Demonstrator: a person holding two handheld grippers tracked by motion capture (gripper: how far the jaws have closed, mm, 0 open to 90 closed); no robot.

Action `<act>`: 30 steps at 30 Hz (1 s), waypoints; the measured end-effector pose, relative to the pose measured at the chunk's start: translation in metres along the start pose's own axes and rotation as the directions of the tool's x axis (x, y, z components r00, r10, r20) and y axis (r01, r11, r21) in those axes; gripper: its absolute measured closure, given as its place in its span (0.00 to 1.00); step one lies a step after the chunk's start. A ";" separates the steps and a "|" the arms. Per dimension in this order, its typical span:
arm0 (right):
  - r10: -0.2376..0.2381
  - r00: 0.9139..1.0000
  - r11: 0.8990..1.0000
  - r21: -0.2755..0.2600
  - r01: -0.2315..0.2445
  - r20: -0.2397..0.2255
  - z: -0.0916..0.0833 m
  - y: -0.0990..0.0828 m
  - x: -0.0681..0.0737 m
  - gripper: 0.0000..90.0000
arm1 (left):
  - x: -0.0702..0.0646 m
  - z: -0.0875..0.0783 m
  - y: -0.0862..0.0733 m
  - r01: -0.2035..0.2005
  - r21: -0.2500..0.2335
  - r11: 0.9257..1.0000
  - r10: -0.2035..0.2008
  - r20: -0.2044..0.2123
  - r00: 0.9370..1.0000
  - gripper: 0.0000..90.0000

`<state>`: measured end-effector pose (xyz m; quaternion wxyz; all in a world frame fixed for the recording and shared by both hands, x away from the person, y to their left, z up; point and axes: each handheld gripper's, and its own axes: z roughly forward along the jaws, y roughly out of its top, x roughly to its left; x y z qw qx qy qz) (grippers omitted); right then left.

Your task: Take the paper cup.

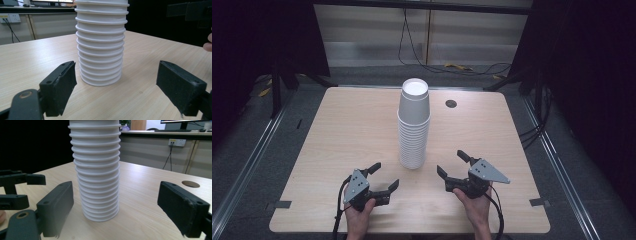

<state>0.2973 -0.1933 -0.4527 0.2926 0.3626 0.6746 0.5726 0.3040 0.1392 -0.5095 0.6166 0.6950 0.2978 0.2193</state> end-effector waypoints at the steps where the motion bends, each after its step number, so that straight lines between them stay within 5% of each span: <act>1: 0.003 1.000 1.000 -0.003 -0.003 -0.004 0.000 0.002 0.000 0.15 | 0.000 0.000 0.000 0.000 0.005 1.000 0.000 -0.001 1.000 0.18; 19: -0.010 0.997 1.000 0.002 0.010 -0.082 0.011 0.046 -0.003 0.15 | 0.001 -0.001 0.000 0.000 0.006 1.000 0.000 0.008 1.000 0.18; 24: 0.017 0.990 1.000 -0.007 -0.018 -0.138 0.017 0.059 -0.004 0.15 | 0.001 -0.001 0.000 0.005 -0.001 1.000 -0.005 0.006 1.000 0.18; 30: 0.009 0.993 0.999 -0.039 -0.013 -0.119 0.023 0.070 -0.001 0.15 | 0.001 -0.001 0.000 0.005 -0.005 1.000 -0.005 0.008 1.000 0.18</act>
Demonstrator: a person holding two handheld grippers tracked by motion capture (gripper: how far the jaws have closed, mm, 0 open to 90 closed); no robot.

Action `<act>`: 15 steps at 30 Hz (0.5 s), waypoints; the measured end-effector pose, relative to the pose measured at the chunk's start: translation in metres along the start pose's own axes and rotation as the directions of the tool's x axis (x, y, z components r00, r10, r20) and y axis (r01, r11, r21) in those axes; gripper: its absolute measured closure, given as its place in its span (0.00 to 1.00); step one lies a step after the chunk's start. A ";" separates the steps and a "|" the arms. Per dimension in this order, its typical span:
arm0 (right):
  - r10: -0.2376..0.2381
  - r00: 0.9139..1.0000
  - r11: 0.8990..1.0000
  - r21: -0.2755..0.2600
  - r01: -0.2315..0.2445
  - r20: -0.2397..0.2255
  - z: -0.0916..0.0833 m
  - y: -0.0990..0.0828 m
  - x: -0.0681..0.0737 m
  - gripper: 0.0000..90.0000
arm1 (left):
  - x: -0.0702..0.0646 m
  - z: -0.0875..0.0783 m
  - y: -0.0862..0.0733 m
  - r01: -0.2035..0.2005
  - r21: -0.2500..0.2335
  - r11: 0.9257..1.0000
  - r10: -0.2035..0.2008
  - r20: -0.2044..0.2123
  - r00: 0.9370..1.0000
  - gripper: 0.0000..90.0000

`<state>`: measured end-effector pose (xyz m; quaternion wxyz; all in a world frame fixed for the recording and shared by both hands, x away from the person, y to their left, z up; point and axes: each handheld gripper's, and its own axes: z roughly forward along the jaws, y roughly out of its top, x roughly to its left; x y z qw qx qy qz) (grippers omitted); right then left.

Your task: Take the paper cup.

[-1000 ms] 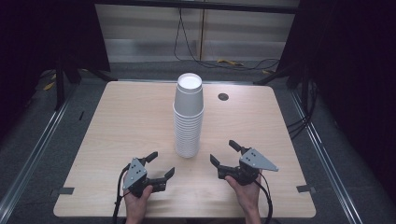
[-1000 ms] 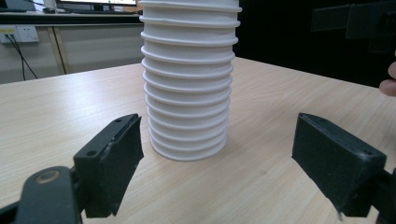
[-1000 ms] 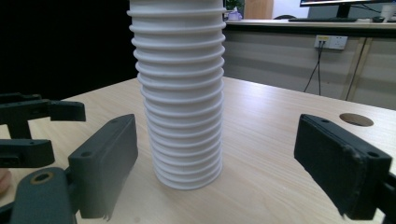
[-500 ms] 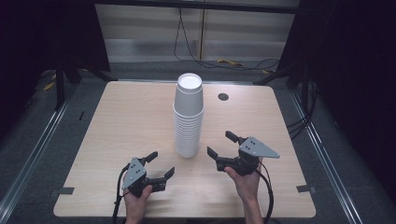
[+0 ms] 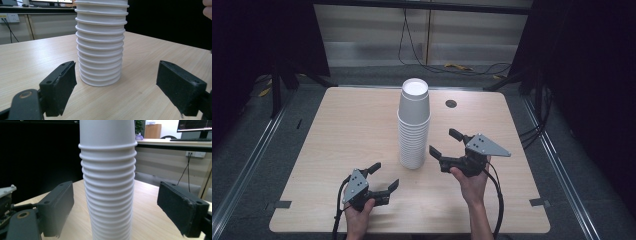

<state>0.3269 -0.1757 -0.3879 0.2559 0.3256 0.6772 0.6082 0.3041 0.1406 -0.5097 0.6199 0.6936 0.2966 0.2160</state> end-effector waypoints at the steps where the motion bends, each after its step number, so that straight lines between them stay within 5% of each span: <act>1: 0.001 1.000 1.000 0.000 -0.001 -0.009 0.002 0.002 -0.001 0.15 | 0.000 0.000 0.000 0.000 -0.001 1.000 0.000 0.001 1.000 0.18; 15: -0.004 0.997 1.000 0.006 0.004 -0.081 0.022 0.041 -0.006 0.15 | 0.000 0.000 0.000 0.001 -0.002 1.000 -0.001 0.001 1.000 0.18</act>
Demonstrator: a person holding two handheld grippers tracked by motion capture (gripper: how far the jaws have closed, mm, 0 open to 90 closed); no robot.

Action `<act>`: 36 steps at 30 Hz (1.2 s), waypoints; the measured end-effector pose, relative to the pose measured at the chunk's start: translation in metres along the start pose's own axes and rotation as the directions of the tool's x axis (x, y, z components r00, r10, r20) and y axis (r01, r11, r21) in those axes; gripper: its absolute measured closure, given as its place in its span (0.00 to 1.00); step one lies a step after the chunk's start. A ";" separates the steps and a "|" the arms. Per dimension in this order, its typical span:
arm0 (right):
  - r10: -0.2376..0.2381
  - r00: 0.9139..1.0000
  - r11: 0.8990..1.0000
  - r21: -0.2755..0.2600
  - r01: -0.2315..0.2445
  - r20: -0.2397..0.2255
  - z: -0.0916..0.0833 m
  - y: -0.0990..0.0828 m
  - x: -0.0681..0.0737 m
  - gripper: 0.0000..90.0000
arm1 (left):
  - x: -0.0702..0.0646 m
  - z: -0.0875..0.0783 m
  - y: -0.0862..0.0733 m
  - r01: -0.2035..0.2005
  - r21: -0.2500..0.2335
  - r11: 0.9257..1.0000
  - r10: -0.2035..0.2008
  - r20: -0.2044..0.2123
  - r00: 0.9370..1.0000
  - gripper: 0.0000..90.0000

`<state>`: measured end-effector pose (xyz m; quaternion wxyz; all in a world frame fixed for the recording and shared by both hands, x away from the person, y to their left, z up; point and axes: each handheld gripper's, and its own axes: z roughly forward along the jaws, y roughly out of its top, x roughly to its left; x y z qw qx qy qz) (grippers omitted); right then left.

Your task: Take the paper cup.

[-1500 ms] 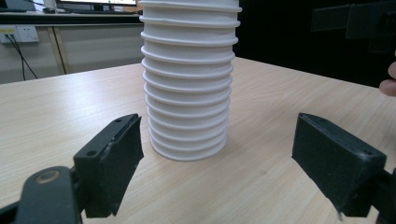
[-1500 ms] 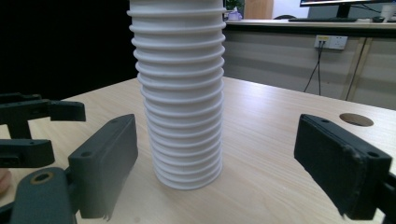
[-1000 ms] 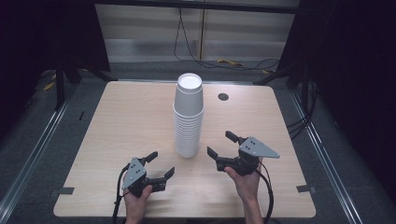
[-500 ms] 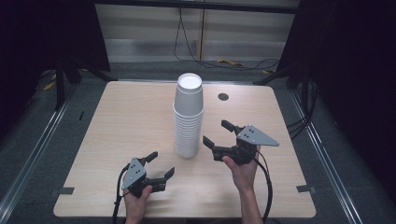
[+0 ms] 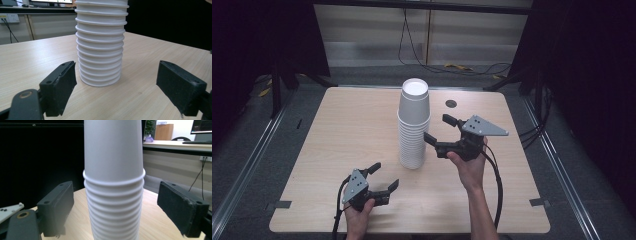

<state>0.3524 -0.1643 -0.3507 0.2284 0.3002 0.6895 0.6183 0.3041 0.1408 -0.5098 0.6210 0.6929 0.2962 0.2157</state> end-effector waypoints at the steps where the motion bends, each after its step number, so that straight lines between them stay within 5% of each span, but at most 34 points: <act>1: -0.009 1.000 1.000 0.001 0.009 0.001 0.002 0.003 0.000 0.15 | 0.000 0.000 0.000 0.000 0.000 1.000 0.000 0.000 1.000 0.18; 22: -0.033 0.995 0.996 0.080 0.040 -0.090 0.027 0.055 -0.011 0.17 | 0.000 0.000 0.000 0.005 -0.001 1.000 -0.005 0.001 1.000 0.18; 36: -0.054 0.989 0.974 0.212 0.083 -0.138 0.050 0.075 -0.016 0.15 | 0.000 0.000 0.000 0.005 -0.004 1.000 -0.005 0.004 1.000 0.18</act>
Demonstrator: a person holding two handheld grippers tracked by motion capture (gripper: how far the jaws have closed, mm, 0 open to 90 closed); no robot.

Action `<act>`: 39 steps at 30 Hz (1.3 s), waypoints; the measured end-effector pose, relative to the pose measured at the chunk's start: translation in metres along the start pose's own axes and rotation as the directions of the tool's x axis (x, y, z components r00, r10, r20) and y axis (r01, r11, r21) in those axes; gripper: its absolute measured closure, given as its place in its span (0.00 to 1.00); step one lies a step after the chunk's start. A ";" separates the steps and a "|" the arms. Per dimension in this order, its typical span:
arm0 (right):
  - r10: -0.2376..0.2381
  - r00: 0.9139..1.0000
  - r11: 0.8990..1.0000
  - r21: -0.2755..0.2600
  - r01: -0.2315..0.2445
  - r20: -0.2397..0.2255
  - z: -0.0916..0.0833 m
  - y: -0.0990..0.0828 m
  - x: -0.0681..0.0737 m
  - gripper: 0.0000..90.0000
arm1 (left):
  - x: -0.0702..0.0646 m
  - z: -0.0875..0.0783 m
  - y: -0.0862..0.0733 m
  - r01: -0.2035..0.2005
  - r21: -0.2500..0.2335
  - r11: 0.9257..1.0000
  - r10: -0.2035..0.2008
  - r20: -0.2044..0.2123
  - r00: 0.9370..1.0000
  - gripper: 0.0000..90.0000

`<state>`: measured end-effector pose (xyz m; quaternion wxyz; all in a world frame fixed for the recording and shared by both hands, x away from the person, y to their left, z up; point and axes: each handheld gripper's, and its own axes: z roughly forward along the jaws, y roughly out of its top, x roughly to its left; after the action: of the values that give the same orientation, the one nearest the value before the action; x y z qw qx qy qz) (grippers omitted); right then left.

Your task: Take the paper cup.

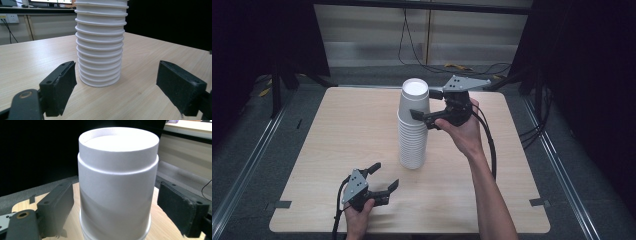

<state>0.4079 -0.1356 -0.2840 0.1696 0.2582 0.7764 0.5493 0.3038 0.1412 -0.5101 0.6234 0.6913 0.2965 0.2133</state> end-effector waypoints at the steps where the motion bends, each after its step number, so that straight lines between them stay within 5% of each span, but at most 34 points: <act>1: 0.001 1.000 1.000 0.010 -0.001 -0.003 0.001 0.001 -0.001 0.15 | 0.000 0.000 0.000 -0.002 -0.001 1.000 0.002 -0.001 1.000 0.18; 17: -0.017 1.000 0.991 0.131 0.020 -0.021 0.016 0.020 -0.005 0.15 | 0.001 0.000 0.000 -0.001 -0.001 1.000 0.001 0.001 1.000 0.18; 39: -0.034 0.998 0.979 0.199 0.043 -0.046 0.029 0.037 -0.005 0.21 | 0.002 -0.001 0.000 0.003 -0.007 1.000 -0.003 0.007 1.000 0.18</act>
<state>0.4357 -0.1068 -0.2593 0.1372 0.2473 0.8358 0.4706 0.3047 0.1427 -0.5102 0.6272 0.6894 0.2945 0.2113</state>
